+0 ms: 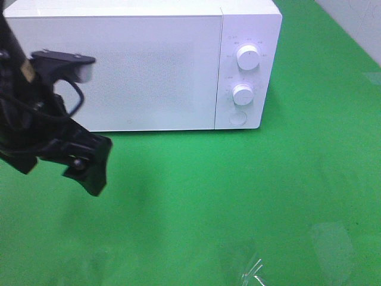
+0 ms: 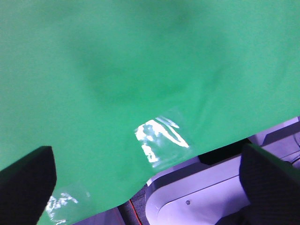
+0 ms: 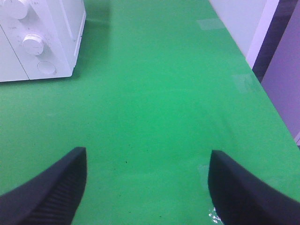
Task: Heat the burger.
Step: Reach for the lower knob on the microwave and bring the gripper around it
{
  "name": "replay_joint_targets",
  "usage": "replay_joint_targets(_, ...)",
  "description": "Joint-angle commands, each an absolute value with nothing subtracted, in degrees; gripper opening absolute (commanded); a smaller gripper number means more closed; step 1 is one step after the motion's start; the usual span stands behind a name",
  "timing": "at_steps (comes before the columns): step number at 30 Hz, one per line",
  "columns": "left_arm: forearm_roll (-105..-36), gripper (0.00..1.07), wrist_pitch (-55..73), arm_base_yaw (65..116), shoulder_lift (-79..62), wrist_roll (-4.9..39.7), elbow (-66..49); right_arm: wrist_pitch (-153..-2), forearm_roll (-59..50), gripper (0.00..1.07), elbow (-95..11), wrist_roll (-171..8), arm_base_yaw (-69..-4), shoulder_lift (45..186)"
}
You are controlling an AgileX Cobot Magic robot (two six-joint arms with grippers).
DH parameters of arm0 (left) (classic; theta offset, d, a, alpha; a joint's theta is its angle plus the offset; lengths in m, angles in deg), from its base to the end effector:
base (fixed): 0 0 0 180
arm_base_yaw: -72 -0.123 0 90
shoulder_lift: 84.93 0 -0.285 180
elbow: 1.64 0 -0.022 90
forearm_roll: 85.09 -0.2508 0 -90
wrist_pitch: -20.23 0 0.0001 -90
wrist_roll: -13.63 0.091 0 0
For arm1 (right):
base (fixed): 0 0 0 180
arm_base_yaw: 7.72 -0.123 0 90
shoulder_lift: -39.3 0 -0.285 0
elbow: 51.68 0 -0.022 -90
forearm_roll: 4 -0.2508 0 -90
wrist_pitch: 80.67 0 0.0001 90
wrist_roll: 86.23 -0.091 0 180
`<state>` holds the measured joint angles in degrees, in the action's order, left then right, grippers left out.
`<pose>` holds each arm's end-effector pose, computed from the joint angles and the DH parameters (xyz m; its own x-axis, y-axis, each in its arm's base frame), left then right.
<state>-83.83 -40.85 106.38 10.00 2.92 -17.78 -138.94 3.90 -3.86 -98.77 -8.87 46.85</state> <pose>0.2291 -0.1589 0.2472 -0.9129 0.3868 -0.1303 0.3953 0.9174 -0.0455 -0.0055 -0.0108 0.2851 -0.3801 0.1369 -0.9148 0.1442 0.9857 0.0876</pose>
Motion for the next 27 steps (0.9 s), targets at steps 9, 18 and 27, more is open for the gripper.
replay_joint_targets(9,-79.48,0.99,-49.5,80.42,-2.09,15.12,-17.67,-138.48,3.96,0.7,-3.69,-98.03,-8.47,45.37)
replay_joint_targets(18,-78.16,0.99,-46.29,71.2,-17.61,14.49,-26.49,-138.48,3.96,0.7,-3.69,-98.03,-8.47,45.37)
replay_joint_targets(27,-81.14,0.99,-45.66,71.2,-32.97,15.98,-36.92,-138.48,3.96,0.7,-3.69,-98.03,-8.47,45.37)
